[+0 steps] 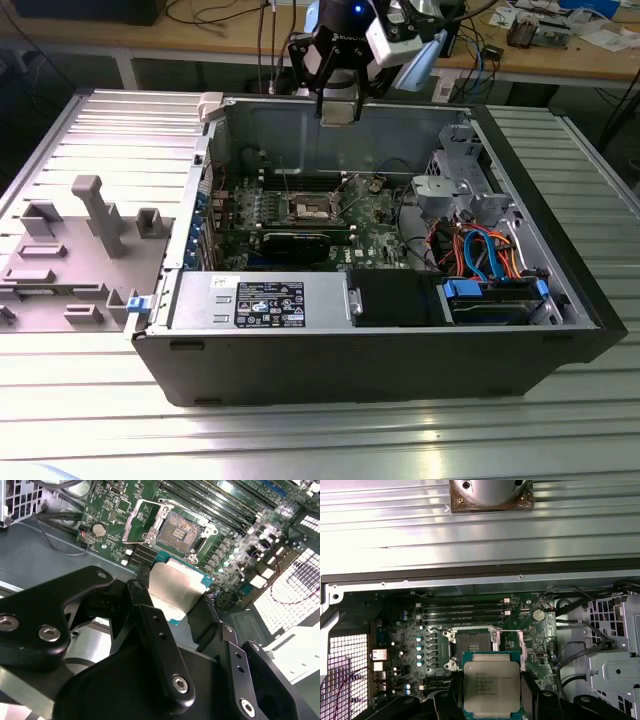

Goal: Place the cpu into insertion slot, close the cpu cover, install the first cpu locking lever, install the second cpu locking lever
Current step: 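Place the cpu into insertion slot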

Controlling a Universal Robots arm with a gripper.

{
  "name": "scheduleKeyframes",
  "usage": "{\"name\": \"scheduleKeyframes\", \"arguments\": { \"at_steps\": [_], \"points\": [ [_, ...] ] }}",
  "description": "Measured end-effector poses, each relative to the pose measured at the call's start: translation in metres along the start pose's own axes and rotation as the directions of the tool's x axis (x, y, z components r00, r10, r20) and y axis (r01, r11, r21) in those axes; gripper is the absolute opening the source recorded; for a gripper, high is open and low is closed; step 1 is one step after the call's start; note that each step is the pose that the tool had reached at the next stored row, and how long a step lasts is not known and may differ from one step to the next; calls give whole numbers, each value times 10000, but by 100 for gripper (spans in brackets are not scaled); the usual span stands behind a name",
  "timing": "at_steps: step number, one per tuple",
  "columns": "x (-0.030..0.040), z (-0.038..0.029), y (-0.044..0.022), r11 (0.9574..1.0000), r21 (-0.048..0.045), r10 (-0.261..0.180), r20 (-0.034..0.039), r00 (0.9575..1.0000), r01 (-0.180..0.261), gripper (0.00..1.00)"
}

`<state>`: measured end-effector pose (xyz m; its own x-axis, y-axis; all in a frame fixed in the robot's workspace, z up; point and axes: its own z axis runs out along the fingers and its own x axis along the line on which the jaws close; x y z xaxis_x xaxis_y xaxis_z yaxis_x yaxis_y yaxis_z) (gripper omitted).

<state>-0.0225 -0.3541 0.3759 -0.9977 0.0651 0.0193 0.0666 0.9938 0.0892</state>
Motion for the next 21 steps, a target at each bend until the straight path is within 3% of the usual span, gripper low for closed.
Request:
{"name": "scheduleKeyframes", "arguments": {
  "at_steps": [21],
  "points": [
    [1, 1, 0, 9998, -5, 189, 17, 9998, -189, 55]
  ]
}}
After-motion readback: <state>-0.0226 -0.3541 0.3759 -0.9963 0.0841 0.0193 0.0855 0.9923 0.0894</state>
